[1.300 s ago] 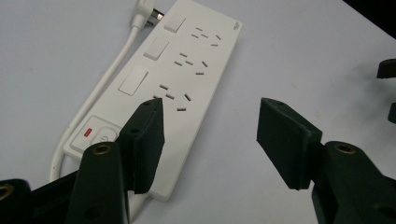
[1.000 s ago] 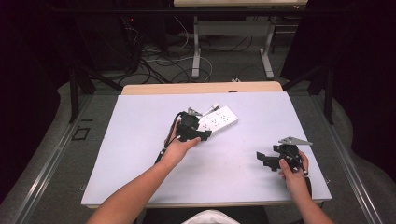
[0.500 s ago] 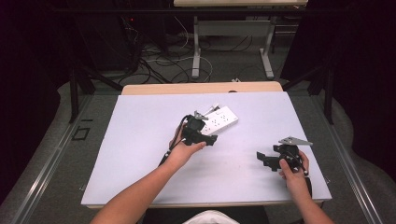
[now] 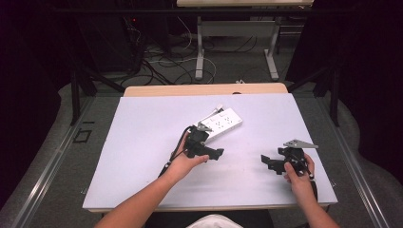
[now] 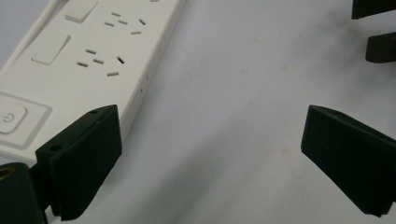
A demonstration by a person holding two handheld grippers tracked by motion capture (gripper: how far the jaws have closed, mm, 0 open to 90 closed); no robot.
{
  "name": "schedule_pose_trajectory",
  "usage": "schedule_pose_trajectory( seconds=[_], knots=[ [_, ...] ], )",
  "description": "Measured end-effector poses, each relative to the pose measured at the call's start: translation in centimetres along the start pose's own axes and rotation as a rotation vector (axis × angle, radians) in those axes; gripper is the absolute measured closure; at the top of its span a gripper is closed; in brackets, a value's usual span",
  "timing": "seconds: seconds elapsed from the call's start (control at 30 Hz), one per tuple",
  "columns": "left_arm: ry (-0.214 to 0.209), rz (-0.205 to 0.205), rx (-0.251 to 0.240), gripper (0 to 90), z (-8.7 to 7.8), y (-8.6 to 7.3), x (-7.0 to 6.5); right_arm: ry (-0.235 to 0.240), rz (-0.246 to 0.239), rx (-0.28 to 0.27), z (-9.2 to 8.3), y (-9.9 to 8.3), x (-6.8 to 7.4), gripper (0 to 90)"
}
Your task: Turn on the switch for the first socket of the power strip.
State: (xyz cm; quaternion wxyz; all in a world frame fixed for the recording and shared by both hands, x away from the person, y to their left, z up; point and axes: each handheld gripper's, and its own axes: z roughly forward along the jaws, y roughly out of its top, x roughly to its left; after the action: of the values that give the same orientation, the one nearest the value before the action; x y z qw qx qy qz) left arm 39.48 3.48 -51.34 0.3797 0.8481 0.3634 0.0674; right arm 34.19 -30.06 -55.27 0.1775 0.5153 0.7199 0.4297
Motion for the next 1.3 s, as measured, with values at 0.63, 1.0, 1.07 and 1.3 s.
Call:
schedule_pose_trajectory(
  seconds=[0.63,1.0,1.07,1.3],
  knots=[
    [0.003,-0.052,-0.065,1.1,-2.7,-5.1,1.0,-0.006,-0.001,0.000,-0.2,-0.1,0.0,14.6],
    [-0.006,-0.021,-0.072,1.1,-2.9,-6.6,0.8,-0.003,-0.004,-0.003,-0.3,-0.1,0.0,14.5],
    [-0.002,-0.013,-0.078,1.2,-2.8,-6.7,0.9,-0.001,-0.001,-0.003,-0.3,-0.1,0.0,14.5],
    [-0.014,-0.021,-0.072,2.0,-2.4,-7.1,1.2,0.003,-0.007,-0.003,-0.3,-0.1,0.0,14.5]
  ],
)
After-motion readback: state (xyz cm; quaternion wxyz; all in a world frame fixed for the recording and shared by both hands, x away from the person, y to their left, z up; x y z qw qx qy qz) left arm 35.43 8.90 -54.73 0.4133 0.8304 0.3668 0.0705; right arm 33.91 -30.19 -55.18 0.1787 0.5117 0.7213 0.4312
